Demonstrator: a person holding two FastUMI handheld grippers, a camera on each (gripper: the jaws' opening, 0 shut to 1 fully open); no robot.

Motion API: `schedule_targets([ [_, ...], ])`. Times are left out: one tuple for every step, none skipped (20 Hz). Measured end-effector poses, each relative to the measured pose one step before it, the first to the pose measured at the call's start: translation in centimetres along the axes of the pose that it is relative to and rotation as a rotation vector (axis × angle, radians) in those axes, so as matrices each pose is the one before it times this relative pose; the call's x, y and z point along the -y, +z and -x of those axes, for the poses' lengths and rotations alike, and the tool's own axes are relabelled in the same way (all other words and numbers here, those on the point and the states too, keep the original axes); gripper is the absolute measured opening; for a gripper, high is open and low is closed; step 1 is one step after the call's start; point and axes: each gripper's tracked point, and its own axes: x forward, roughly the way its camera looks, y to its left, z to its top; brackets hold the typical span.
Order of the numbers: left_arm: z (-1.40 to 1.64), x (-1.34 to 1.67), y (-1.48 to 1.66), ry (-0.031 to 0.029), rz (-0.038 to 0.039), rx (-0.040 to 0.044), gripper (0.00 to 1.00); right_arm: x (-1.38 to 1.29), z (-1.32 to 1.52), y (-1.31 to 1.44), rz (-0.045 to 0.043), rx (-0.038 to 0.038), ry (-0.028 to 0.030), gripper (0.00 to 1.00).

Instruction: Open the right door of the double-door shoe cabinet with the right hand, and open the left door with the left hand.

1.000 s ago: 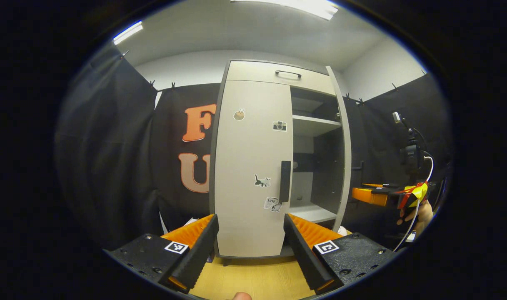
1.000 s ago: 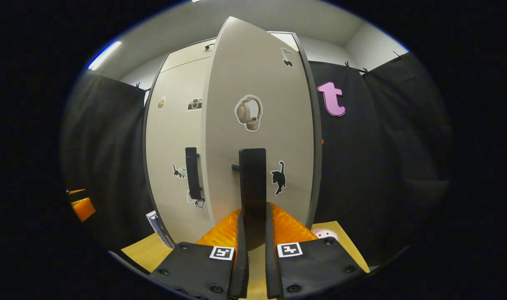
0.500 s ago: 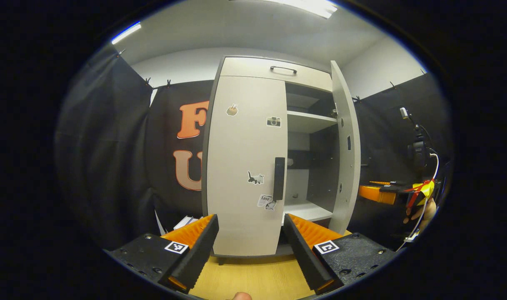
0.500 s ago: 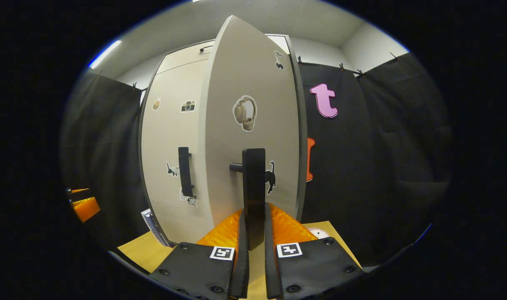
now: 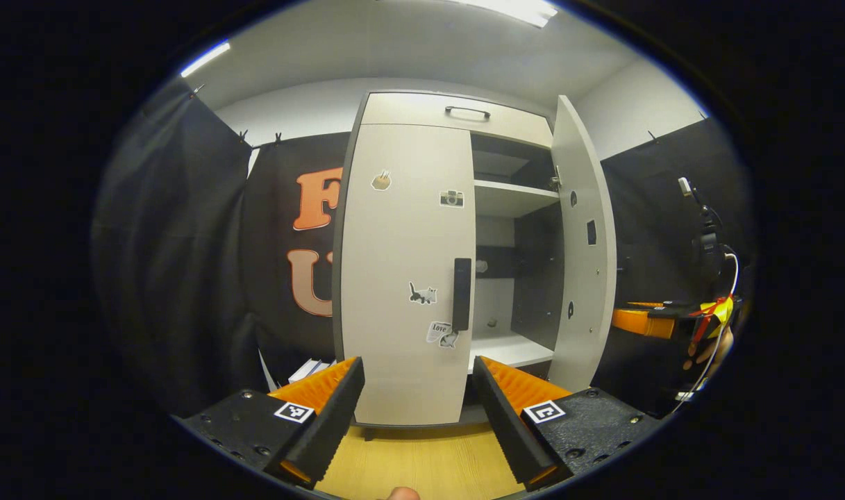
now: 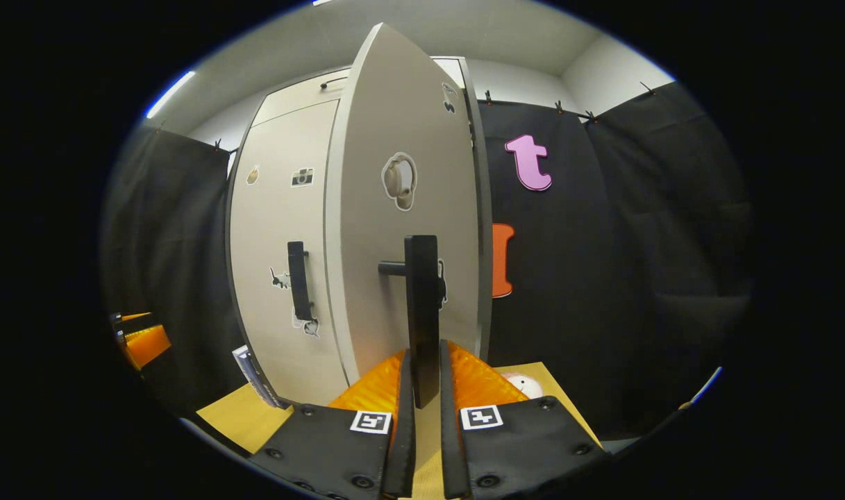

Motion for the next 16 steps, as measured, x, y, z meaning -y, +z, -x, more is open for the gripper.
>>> schedule_targets([
  [-0.115, 0.212, 0.128, -0.00238, -0.00005, 0.00156, 0.95, 0.23, 0.045, 0.007, -0.00417, 0.00308, -0.0057, 0.19],
  [0.029, 0.258, 0.035, -0.00228, 0.00023, 0.00199, 0.95, 0.171, 0.035, -0.016, -0.00786, 0.00233, -0.00405, 0.23],
  [0.042, 0.27, 0.151, -0.00265, -0.00028, 0.00141, 0.95, 0.111, 0.131, -0.008, -0.00784, 0.00007, -0.00319, 0.23],
  [-0.064, 0.291, 0.135, -0.00285, -0.00086, 0.00154, 0.95, 0.076, 0.034, 0.017, -0.00466, -0.00003, -0.00244, 0.23],
  [0.024, 0.271, 0.091, -0.00339, -0.00068, 0.00143, 0.95, 0.206, 0.06, -0.026, -0.00207, -0.00088, -0.00404, 0.23],
  [0.0, 0.363, 0.083, -0.00412, 0.00001, 0.00233, 0.95, 0.246, 0.045, -0.005, -0.00029, 0.00127, -0.00556, 0.23],
  [0.078, 0.317, 0.047, -0.00434, -0.00076, 0.00174, 0.95, 0.292, 0.061, 0.045, 0.00041, 0.00237, -0.00665, 0.23],
  [-0.046, 0.344, 0.064, -0.00307, -0.00216, 0.00106, 0.95, 0.318, 0.001, -0.017, -0.00036, 0.00192, -0.00678, 0.23],
  [0.022, 0.227, -0.005, -0.002, -0.00345, -0.00033, 0.94, 0.254, 0.017, 0.046, -0.00102, 0.00231, -0.00801, 0.23],
  [0.044, 0.278, 0.051, -0.00143, -0.00415, -0.00061, 0.94, 0.368, 0.026, 0.044, -0.0025, 0.001, -0.0095, 0.23],
  [-0.129, 0.335, 0.075, -0.00218, -0.00396, 0.00047, 0.94, 0.288, 0.166, 0.155, 0.0009, 0.00612, -0.0061, 0.23],
  [0.034, 0.256, 0.153, -0.0013, -0.00316, 0.00192, 0.94, 0.364, 0.033, 0.186, 0.00134, 0.00931, -0.00824, 0.23],
  [-0.079, 0.25, 0.13, 0.00049, -0.00136, 0.00226, 0.95, 0.512, -0.107, 0.178, 0.00069, 0.00816, -0.01726, 0.18],
  [-0.101, 0.313, 0.176, 0.00097, 0.0005, 0.0025, 0.95, 0.982, -0.294, 0.039, 0.01029, 0.00518, -0.03527, 0.23],
  [-0.067, 0.258, 0.113, -0.00119, 0.0014, 0.00116, 0.94, 1.669, 0.317, 0.325, 0.0136, 0.00841, -0.06347, 0.18],
  [-0.066, 0.417, 0.113, -0.00565, 0.00075, 0.00081, 0.95, 0.876, -0.51, -0.022, -0.00815, 0.00517, -0.0186, 0.16],
])
